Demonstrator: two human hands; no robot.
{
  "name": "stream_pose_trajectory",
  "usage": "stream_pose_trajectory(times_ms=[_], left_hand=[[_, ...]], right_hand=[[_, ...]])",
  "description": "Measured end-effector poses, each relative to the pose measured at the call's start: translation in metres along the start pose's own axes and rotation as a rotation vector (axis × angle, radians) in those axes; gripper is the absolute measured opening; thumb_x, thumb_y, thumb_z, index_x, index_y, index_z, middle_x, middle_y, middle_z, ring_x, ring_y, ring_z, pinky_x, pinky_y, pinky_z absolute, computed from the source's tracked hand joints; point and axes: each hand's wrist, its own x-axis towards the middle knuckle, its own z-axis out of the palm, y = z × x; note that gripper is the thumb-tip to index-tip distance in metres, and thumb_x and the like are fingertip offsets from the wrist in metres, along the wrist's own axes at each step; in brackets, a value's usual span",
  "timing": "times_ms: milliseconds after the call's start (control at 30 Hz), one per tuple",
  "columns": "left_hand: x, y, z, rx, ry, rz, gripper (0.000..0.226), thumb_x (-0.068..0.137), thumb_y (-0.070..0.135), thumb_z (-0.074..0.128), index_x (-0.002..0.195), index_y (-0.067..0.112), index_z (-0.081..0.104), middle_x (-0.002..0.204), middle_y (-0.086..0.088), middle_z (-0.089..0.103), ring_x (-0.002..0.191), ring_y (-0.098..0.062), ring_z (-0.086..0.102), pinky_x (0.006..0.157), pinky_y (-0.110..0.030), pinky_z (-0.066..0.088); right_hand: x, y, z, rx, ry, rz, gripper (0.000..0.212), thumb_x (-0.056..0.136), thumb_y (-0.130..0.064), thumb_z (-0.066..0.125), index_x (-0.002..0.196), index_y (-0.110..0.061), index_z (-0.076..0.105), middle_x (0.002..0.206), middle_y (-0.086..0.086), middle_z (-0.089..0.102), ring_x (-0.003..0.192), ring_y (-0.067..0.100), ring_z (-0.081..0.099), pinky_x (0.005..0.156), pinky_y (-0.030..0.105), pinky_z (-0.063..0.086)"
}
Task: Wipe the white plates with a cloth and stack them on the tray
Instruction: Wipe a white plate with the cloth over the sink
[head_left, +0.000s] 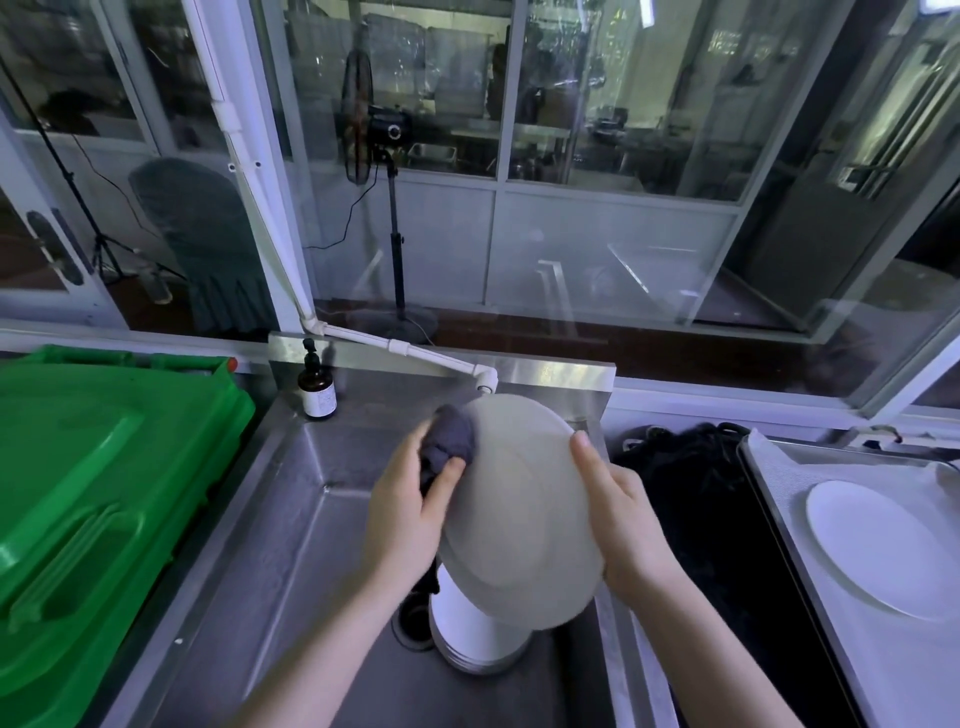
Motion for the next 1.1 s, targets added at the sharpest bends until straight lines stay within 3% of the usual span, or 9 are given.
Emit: stream_pose_trajectory(times_ms=[133,300,400,500,667,800,867,933,1100], left_hand=[[0.005,0.021,0.009,0.039,-0.112,0.244,0.052,0.093,0.025,0.065,0.141,0.020,0.049,0.138,0.017,0.052,0.123,0.010,0.047,0.099,-0.007,0.036],[0.008,0.000,0.001,0.012,-0.060,0.041,0.049,0.092,0.022,0.066,0.138,0.029,0.051,0.119,0.017,0.062,0.105,-0.001,0.060,0.083,0.001,0.036],[-0.010,-0.013,0.005,-0.059,-0.031,-0.080,0.044,0.095,0.022,0.061,0.130,0.042,0.044,0.126,0.011,0.063,0.114,-0.009,0.060,0.088,-0.006,0.039],[-0.019,-0.010,0.014,-0.082,-0.037,-0.035,0.050,0.095,0.019,0.061,0.136,0.041,0.042,0.138,0.011,0.056,0.124,-0.003,0.052,0.097,-0.008,0.037],[-0.011,-0.015,0.006,0.020,0.002,0.013,0.048,0.093,0.021,0.065,0.139,0.027,0.050,0.130,0.006,0.064,0.112,-0.011,0.061,0.088,-0.002,0.038],[-0.031,-0.019,0.002,-0.051,0.032,-0.019,0.043,0.095,0.033,0.061,0.130,0.051,0.044,0.119,0.032,0.062,0.105,0.005,0.059,0.083,-0.001,0.038],[-0.047,-0.013,0.009,-0.076,0.003,0.018,0.045,0.093,0.036,0.059,0.131,0.053,0.043,0.119,0.021,0.066,0.100,0.004,0.061,0.082,-0.003,0.040],[-0.054,-0.004,0.018,-0.054,-0.035,0.153,0.047,0.095,0.039,0.056,0.140,0.038,0.043,0.135,0.004,0.060,0.119,-0.005,0.057,0.097,-0.012,0.041],[-0.035,-0.001,0.018,-0.056,-0.020,0.244,0.049,0.095,0.030,0.059,0.139,0.042,0.042,0.146,0.021,0.044,0.135,-0.002,0.044,0.109,-0.018,0.034]], right_hand=[[0.003,0.005,0.011,-0.020,-0.023,0.031,0.048,0.098,-0.044,0.053,0.069,-0.017,0.080,0.074,0.008,0.076,0.067,0.015,0.070,0.060,0.025,0.053],[0.004,-0.003,-0.002,0.061,0.054,0.052,0.046,0.097,-0.051,0.053,0.076,-0.022,0.082,0.081,0.009,0.078,0.070,0.018,0.075,0.055,0.025,0.056],[0.007,-0.007,-0.007,0.065,0.066,0.051,0.048,0.097,-0.053,0.051,0.074,-0.024,0.082,0.082,0.007,0.079,0.071,0.017,0.076,0.054,0.025,0.057],[0.011,-0.006,0.002,0.087,0.086,0.097,0.051,0.098,-0.049,0.053,0.076,-0.012,0.080,0.083,0.009,0.079,0.071,0.017,0.075,0.053,0.024,0.056],[0.026,-0.005,0.007,0.177,0.133,0.131,0.039,0.097,-0.049,0.056,0.091,-0.015,0.074,0.078,-0.002,0.078,0.068,0.012,0.075,0.050,0.023,0.055],[0.040,-0.010,0.007,0.376,0.256,0.125,0.038,0.095,-0.054,0.060,0.101,-0.018,0.069,0.075,-0.008,0.077,0.066,0.010,0.074,0.052,0.025,0.057],[0.045,-0.012,0.011,0.477,0.312,0.126,0.037,0.094,-0.054,0.060,0.099,-0.018,0.066,0.069,-0.009,0.076,0.060,0.009,0.073,0.050,0.024,0.056],[0.049,-0.009,0.018,0.533,0.324,0.128,0.037,0.094,-0.055,0.059,0.097,-0.018,0.064,0.067,-0.008,0.075,0.059,0.011,0.073,0.058,0.028,0.057],[0.052,-0.001,0.023,0.586,0.276,0.102,0.036,0.097,-0.055,0.054,0.100,-0.020,0.064,0.071,-0.008,0.076,0.063,0.011,0.074,0.055,0.027,0.057]])
